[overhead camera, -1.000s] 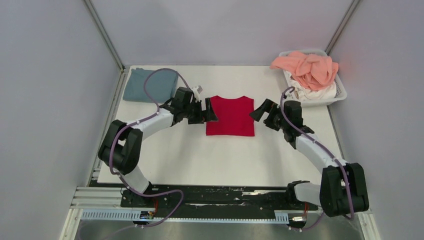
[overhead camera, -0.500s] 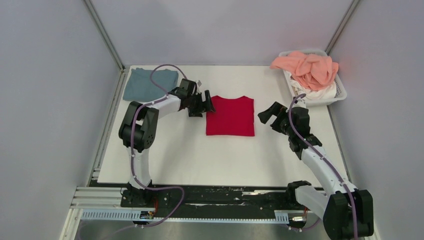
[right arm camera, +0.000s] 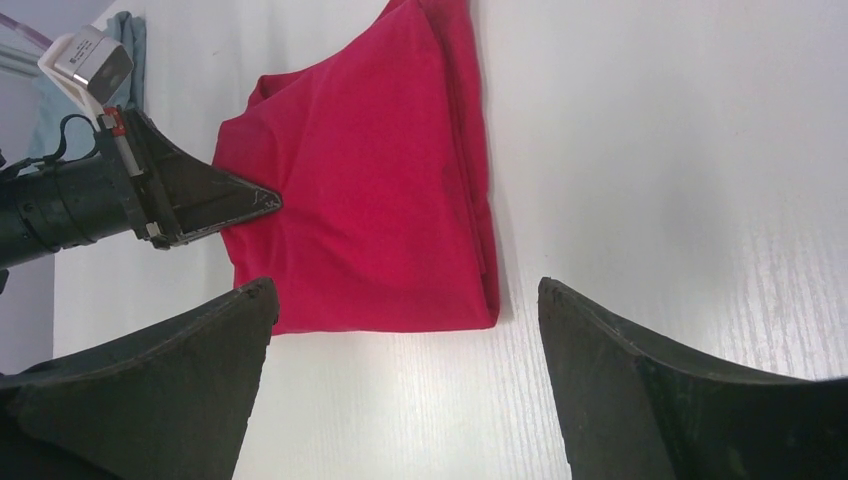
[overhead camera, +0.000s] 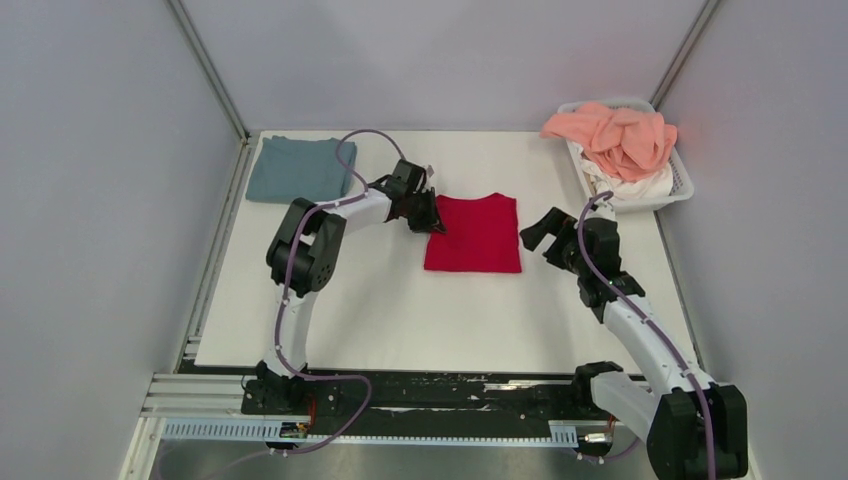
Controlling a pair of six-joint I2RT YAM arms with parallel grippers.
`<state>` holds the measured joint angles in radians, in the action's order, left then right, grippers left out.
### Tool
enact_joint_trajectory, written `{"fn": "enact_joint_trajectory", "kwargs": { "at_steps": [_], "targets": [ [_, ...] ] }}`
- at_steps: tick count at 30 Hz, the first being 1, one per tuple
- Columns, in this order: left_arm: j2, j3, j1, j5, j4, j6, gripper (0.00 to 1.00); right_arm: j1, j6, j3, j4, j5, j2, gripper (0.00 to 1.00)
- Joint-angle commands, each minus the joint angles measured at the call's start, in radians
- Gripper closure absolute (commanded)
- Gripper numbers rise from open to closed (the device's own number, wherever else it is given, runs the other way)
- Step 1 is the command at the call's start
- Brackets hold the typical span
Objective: Fold and stack the t-shirts
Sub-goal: Put the neatly folded tshirt into the corner of the board with the left arm
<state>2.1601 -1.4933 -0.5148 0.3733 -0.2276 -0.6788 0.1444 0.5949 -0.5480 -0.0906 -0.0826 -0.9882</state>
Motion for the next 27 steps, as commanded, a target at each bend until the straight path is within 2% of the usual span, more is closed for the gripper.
{"fn": "enact_joint_trajectory", "kwargs": {
  "at_steps": [1,6,9,13,20,27],
  "targets": [
    [0.043,-0.083,-0.015,-0.153,-0.197,0.049,1.0,-0.007,-0.033,0.003,0.006,0.027,0.041,0.0],
    [-0.035,-0.093,-0.015,-0.36,-0.222,0.22,1.0,-0.009,-0.038,0.021,0.006,0.058,0.084,0.0],
    [-0.082,-0.073,-0.014,-0.493,-0.149,0.418,1.0,-0.009,-0.044,0.028,0.008,0.081,0.095,0.0],
    [-0.112,-0.103,0.016,-0.595,-0.122,0.589,1.0,-0.01,-0.046,0.037,0.015,0.12,0.094,0.0],
    [-0.122,-0.117,0.131,-0.649,-0.025,0.844,1.0,-0.009,-0.057,0.031,0.029,0.136,0.057,0.0],
    [-0.145,-0.15,0.256,-0.599,0.027,0.939,1.0,-0.01,-0.061,0.024,0.052,0.138,0.012,0.0]
  ]
}}
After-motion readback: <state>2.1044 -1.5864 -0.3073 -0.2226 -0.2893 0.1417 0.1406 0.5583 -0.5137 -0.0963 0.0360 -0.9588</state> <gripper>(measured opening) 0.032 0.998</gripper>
